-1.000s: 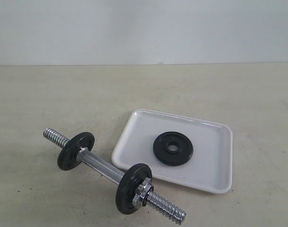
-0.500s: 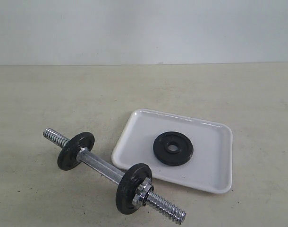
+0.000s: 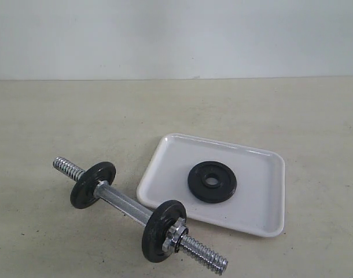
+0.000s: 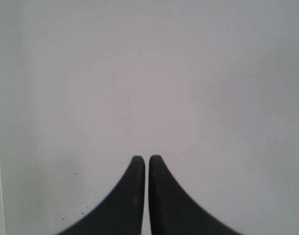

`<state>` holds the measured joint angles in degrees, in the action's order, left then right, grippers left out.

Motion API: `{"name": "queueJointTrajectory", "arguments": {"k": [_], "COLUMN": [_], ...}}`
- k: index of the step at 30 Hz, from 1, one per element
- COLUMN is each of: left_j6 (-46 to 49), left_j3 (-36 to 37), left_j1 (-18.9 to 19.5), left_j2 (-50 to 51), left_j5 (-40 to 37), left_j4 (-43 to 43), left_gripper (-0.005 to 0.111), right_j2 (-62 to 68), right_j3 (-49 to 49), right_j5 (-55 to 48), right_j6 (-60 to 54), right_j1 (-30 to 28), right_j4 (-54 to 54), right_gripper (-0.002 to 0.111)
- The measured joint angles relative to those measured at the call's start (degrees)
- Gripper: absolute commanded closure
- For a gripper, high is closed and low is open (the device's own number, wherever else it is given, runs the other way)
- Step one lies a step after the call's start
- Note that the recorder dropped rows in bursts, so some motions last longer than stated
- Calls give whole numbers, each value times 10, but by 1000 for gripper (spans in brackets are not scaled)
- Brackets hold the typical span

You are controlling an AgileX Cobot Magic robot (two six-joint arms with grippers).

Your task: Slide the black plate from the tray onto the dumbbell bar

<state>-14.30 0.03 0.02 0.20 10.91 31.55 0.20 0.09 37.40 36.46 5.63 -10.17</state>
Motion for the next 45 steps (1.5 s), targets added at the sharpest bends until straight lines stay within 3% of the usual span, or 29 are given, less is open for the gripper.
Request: {"name": "queueJointTrajectory", "arguments": {"k": [15,21,27,32,34,36,39,45], "left_j6": [-47,-62,103,474,551,576,534,515], "left_j3": [0,-47,-125,-238,-268,-292,-310,-314], "left_j1": [0,0,0,0,0,0,0,0], "left_j2": [0,-1,-1,-1,23,68,154,323], "left_j5": [10,-141,-263,-339,-360,-387,-426,-438], "left_j4": [-2,-56,-30,179,212,224,238,269], "left_gripper": [102,102,102,102,102,102,102,97], "right_j2": [0,0,0,0,0,0,0,0], "right_j3": [0,0,0,0,0,0,0,0], "right_j5": [-70,-123,-135,-139,-146,-146,-146,-145], "right_j6": [-2,-2,-2,-2,0,13,23,27], "right_j1": [0,0,0,0,0,0,0,0], "right_j4": [-51,-106,-109,-110,-110,-110,-110,-110], "right_gripper": [107,107,107,107,107,107,107,107]}}
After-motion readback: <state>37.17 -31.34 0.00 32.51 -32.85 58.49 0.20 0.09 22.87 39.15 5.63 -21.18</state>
